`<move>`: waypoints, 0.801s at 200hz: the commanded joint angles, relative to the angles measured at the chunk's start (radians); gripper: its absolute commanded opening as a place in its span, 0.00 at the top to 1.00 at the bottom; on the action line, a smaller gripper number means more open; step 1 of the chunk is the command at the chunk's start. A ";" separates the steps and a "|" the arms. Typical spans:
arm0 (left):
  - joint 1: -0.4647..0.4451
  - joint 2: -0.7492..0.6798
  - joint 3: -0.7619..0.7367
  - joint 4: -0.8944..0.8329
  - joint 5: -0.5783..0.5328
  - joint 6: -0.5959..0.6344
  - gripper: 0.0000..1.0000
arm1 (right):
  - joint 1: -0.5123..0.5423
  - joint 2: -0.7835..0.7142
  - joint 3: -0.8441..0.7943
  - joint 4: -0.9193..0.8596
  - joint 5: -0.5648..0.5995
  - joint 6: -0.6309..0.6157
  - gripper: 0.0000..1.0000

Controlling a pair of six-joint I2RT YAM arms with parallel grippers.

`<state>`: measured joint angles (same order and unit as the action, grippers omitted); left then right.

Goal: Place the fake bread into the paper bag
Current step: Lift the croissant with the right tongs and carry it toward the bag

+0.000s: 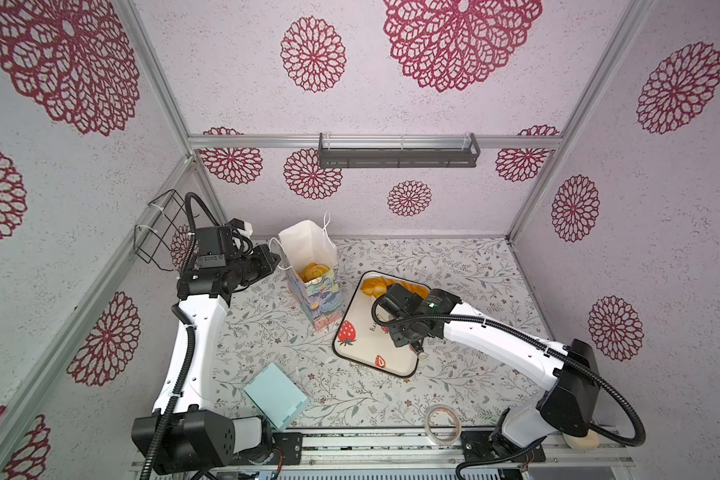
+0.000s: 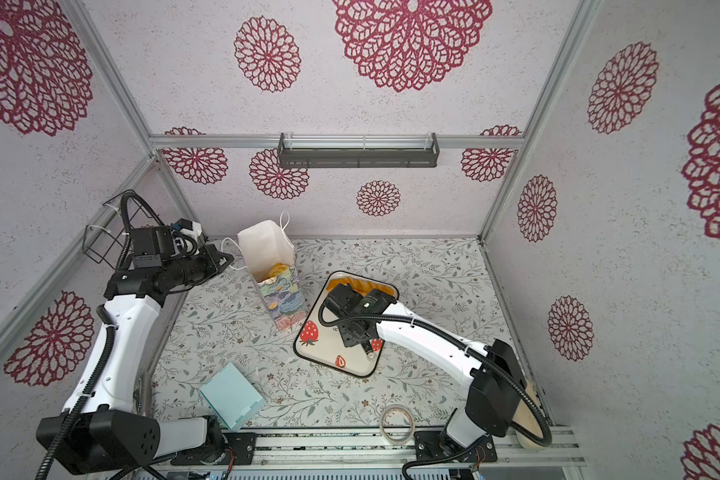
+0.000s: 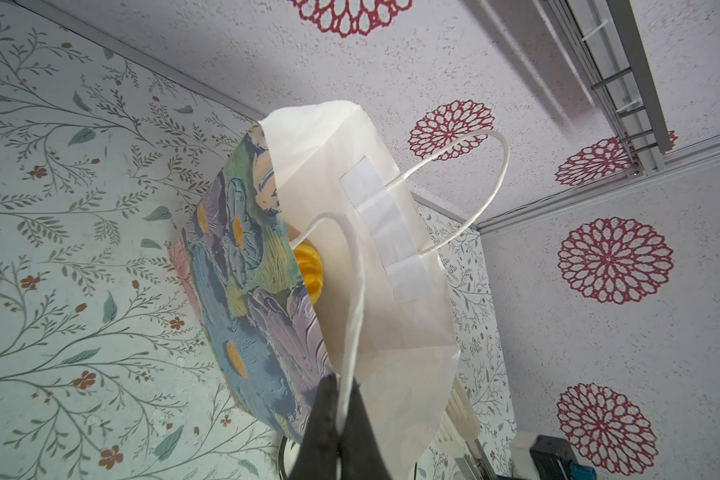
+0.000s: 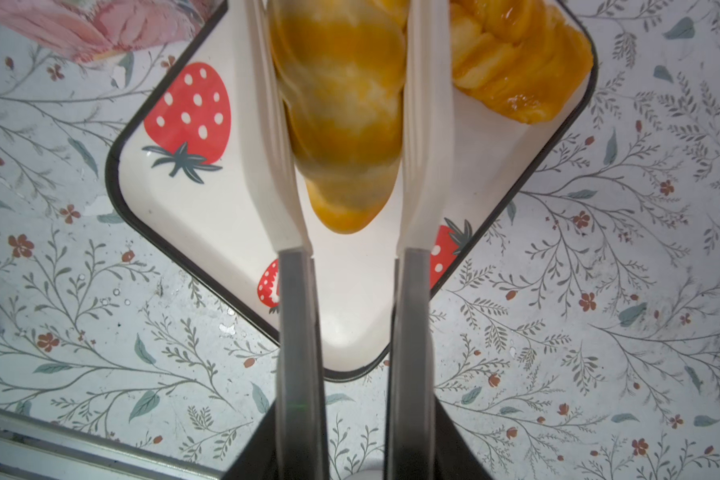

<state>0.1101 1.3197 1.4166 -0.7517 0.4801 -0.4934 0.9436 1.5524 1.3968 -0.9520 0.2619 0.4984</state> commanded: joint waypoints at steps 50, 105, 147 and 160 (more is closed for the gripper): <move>-0.001 0.007 0.031 -0.014 -0.006 0.012 1.00 | 0.006 -0.100 0.030 0.152 0.118 0.013 0.62; -0.001 0.009 0.034 -0.022 -0.008 0.016 1.00 | 0.010 -0.110 0.092 0.216 0.123 -0.038 0.63; -0.001 0.007 0.035 -0.024 -0.006 0.018 1.00 | 0.025 -0.130 0.122 0.280 0.128 -0.079 0.62; -0.001 0.007 0.035 -0.025 -0.005 0.018 1.00 | 0.032 -0.130 0.132 0.297 0.129 -0.090 0.62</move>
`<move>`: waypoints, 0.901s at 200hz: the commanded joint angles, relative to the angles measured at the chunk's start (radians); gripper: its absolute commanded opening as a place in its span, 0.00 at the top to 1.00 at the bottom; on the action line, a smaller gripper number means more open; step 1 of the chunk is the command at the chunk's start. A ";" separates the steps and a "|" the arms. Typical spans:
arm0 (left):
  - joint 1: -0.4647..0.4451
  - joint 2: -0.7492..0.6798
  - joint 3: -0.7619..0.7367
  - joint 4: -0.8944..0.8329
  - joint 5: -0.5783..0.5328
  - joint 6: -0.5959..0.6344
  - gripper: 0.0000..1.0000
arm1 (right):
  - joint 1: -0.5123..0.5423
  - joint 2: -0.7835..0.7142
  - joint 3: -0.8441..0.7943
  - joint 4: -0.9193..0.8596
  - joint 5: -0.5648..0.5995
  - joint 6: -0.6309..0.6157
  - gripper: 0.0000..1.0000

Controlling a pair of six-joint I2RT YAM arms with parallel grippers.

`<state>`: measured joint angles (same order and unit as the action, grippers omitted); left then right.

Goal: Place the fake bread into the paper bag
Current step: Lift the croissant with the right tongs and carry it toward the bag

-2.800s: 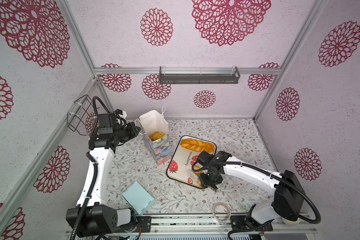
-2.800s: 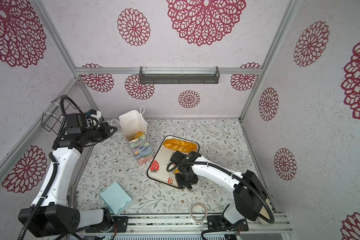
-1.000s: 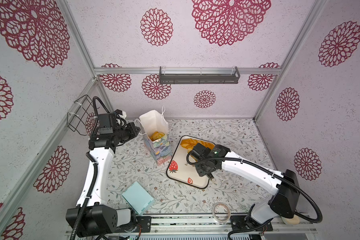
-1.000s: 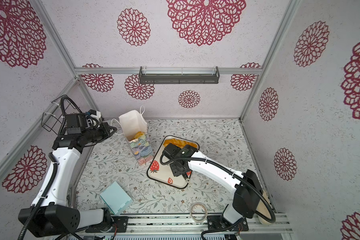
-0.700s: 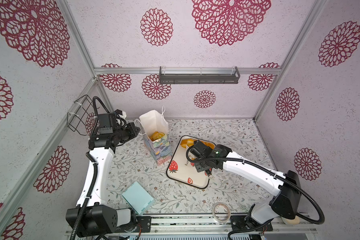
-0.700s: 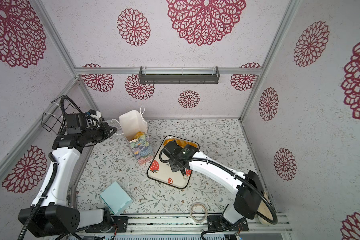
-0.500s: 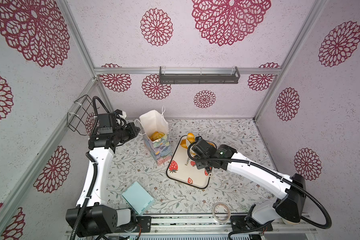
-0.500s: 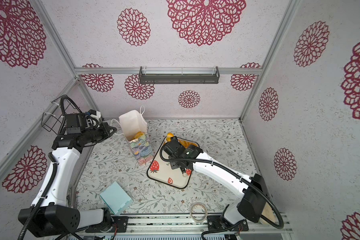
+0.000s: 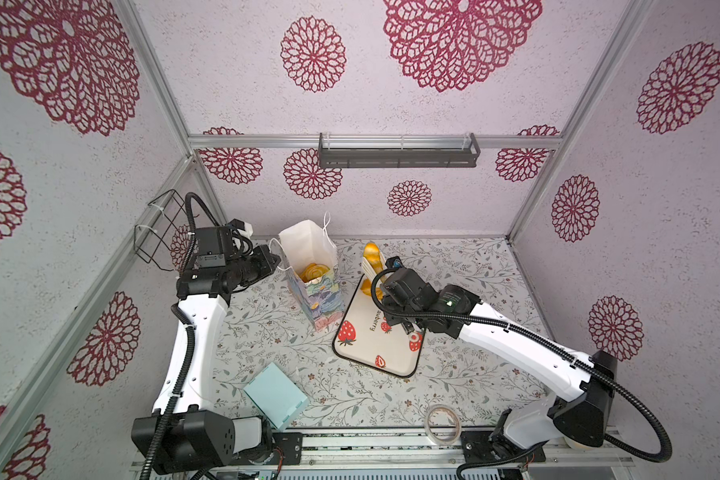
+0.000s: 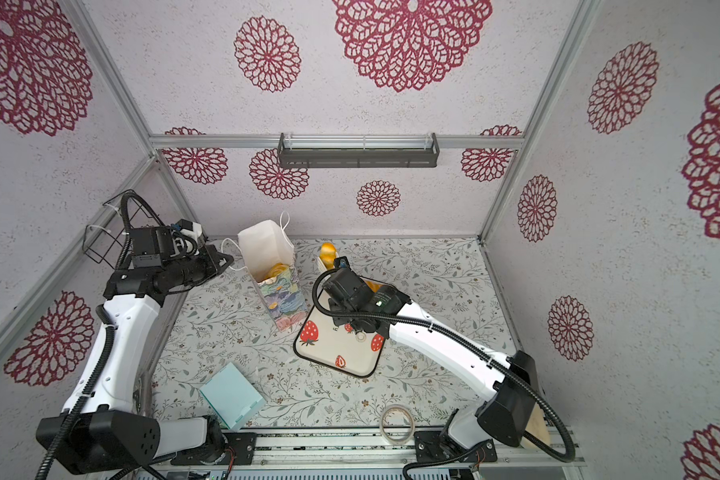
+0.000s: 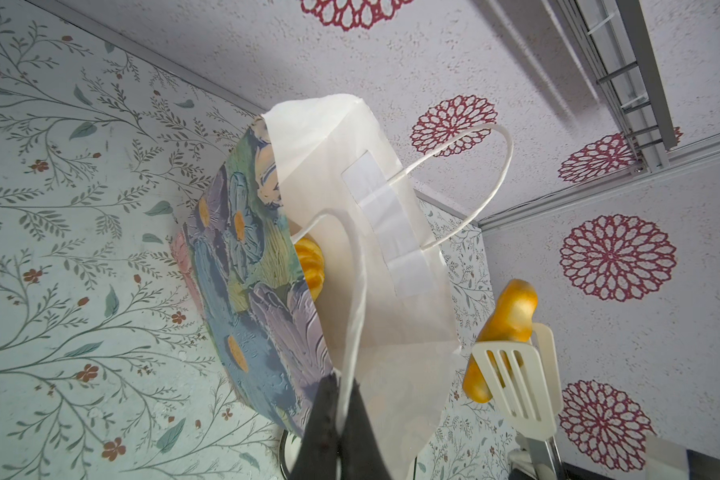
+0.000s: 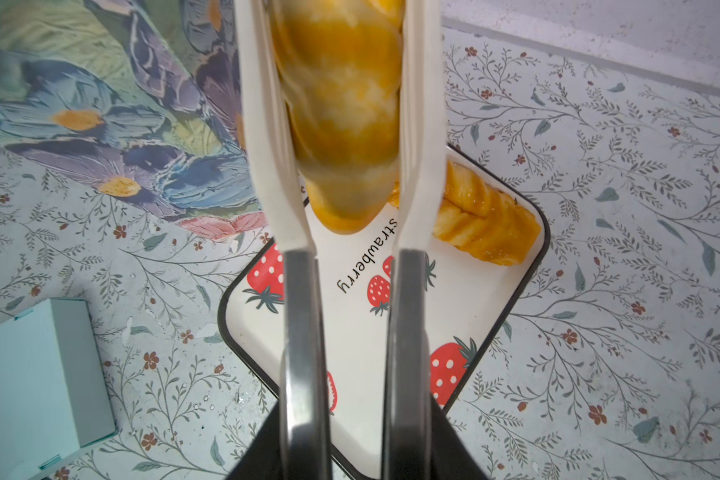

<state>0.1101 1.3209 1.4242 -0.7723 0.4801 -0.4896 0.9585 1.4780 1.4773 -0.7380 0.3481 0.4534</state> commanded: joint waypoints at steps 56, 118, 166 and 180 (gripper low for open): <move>-0.001 0.006 0.033 -0.009 -0.005 0.014 1.00 | 0.049 -0.047 0.085 0.198 0.026 -0.086 0.63; -0.001 0.004 0.031 -0.011 -0.008 0.015 1.00 | 0.074 0.016 0.182 0.239 0.010 -0.113 0.62; -0.001 0.000 0.033 -0.013 -0.006 0.016 1.00 | 0.097 0.067 0.248 0.261 0.004 -0.130 0.62; -0.001 -0.003 0.033 -0.012 -0.007 0.015 1.00 | 0.100 0.079 0.263 0.268 0.002 -0.131 0.62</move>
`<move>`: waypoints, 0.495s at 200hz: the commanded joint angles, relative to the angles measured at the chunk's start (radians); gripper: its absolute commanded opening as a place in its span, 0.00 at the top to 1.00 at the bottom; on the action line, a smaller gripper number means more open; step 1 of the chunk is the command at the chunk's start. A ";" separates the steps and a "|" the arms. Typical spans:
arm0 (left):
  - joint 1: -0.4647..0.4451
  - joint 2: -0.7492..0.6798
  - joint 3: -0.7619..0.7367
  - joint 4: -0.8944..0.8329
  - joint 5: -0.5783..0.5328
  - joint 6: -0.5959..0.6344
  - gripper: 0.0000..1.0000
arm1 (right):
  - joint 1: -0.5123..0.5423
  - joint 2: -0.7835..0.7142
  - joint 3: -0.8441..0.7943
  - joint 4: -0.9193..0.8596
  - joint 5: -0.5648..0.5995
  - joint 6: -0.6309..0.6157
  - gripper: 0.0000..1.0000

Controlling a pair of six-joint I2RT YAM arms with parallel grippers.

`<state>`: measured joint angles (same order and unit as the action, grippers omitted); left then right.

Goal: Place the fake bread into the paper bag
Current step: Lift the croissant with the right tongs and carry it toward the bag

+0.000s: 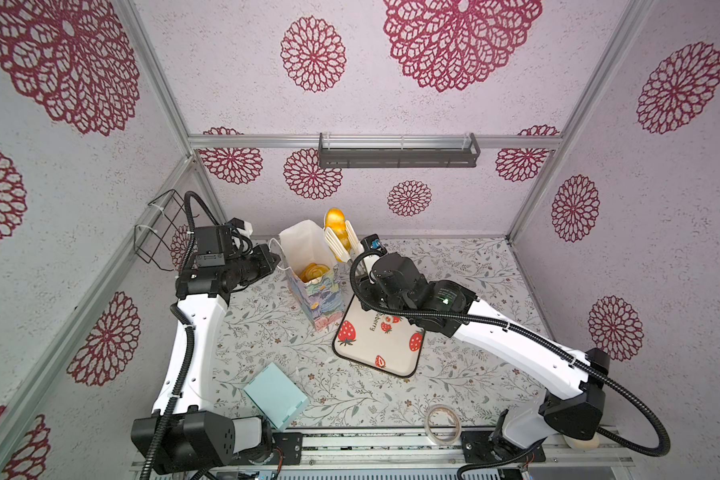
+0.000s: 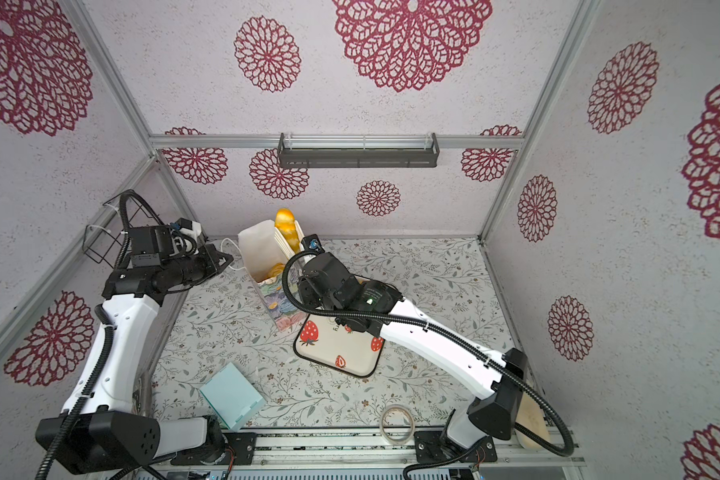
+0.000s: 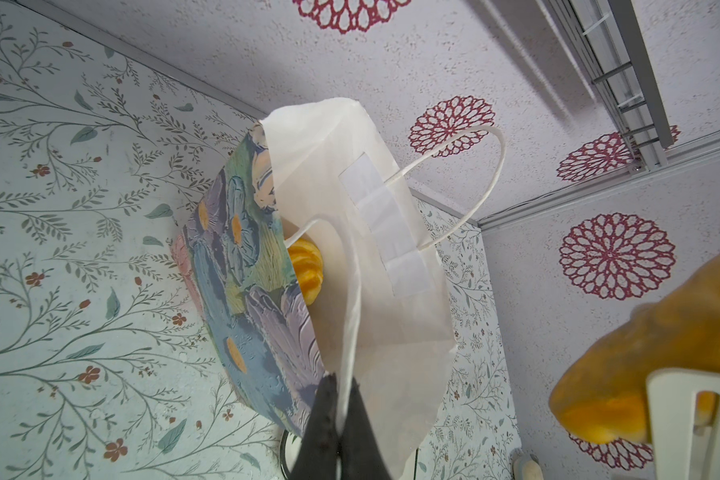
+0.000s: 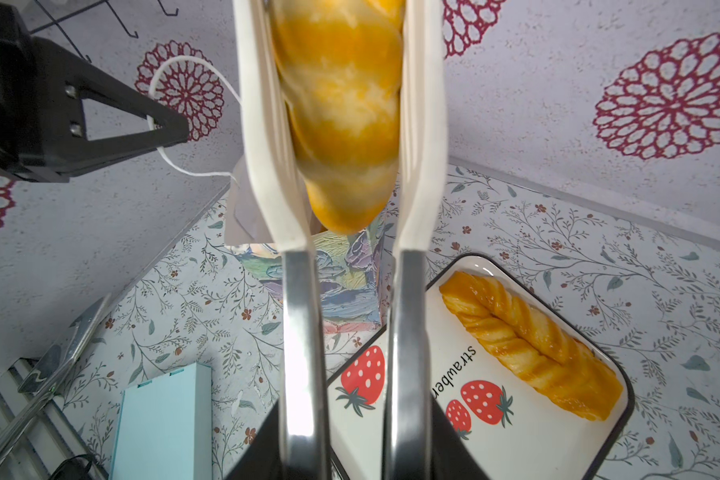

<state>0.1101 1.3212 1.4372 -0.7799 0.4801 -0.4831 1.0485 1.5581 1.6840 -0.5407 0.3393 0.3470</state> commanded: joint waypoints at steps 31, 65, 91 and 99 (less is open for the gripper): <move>-0.001 -0.006 0.018 -0.007 -0.009 0.010 1.00 | 0.012 0.024 0.081 0.079 -0.009 -0.025 0.61; -0.001 -0.005 0.015 -0.004 -0.009 0.011 1.00 | 0.016 0.060 0.113 0.065 -0.026 -0.029 0.61; -0.001 -0.007 0.015 -0.005 -0.012 0.012 1.00 | 0.016 0.083 0.131 0.061 -0.038 -0.029 0.61; -0.001 -0.007 0.014 -0.006 -0.012 0.013 1.00 | 0.017 0.088 0.134 0.062 -0.039 -0.029 0.61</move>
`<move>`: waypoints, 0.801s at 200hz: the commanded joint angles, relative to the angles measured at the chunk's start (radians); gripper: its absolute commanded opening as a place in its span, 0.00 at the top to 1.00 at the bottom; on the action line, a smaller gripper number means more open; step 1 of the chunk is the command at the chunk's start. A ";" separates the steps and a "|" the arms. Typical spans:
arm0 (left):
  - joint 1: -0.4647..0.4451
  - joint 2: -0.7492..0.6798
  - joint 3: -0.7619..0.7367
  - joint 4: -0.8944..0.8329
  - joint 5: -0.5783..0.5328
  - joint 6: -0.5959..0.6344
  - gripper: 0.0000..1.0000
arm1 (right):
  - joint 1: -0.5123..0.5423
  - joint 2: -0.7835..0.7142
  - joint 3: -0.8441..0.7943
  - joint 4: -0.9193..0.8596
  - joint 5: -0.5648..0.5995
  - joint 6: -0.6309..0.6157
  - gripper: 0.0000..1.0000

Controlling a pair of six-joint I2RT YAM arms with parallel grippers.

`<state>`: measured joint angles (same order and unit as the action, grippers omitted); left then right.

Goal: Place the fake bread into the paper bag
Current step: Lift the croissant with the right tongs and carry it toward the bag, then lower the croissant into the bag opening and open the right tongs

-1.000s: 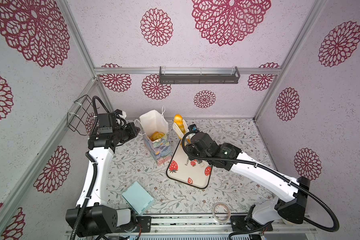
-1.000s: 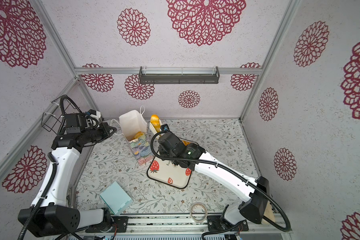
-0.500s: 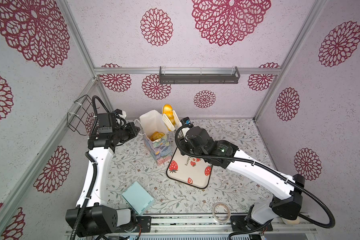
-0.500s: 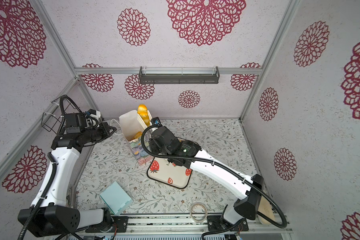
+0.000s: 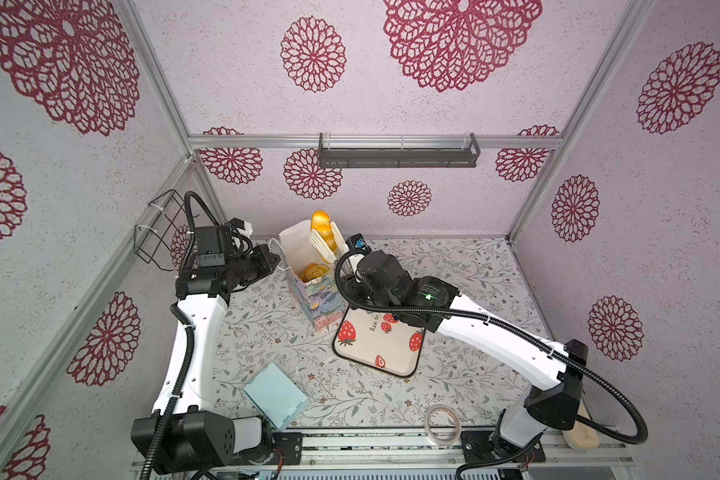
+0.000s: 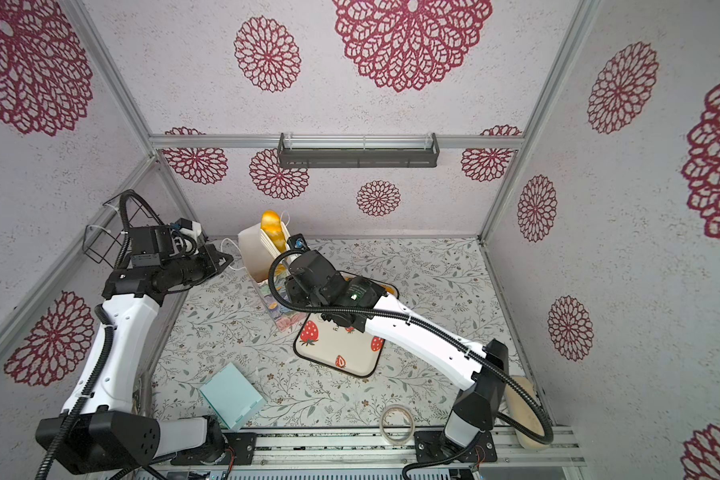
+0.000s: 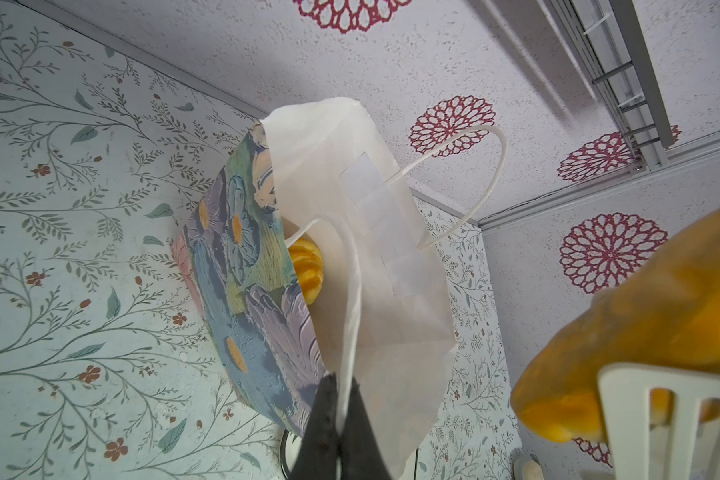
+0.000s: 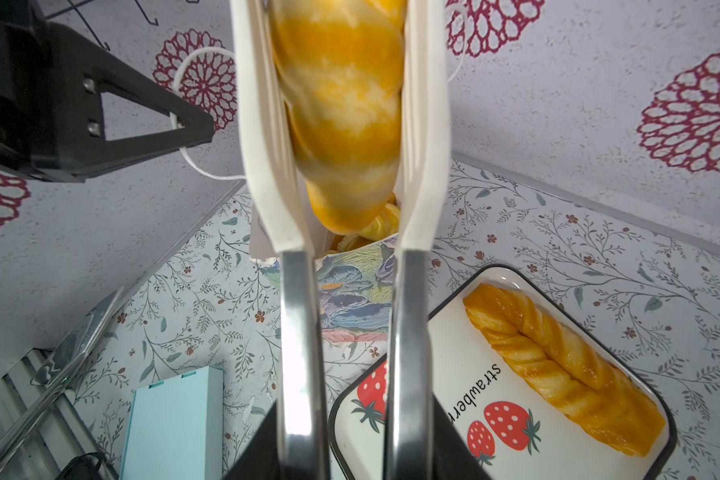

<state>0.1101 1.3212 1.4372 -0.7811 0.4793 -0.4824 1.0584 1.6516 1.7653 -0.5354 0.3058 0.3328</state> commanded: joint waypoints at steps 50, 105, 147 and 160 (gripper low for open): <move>-0.001 -0.007 0.014 -0.005 -0.009 0.014 1.00 | 0.006 0.034 0.075 0.055 -0.010 -0.020 0.60; -0.001 -0.013 0.009 -0.003 -0.010 0.015 1.00 | 0.006 0.092 0.127 0.012 -0.013 -0.032 0.59; -0.002 -0.013 0.009 -0.004 -0.008 0.014 1.00 | 0.005 0.102 0.132 -0.009 -0.006 -0.032 0.58; 0.000 -0.013 0.009 -0.002 -0.005 0.014 1.00 | 0.005 0.103 0.131 -0.015 -0.007 -0.032 0.56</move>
<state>0.1101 1.3212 1.4372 -0.7826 0.4767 -0.4789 1.0595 1.7744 1.8492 -0.5697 0.2840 0.3141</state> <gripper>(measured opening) 0.046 0.428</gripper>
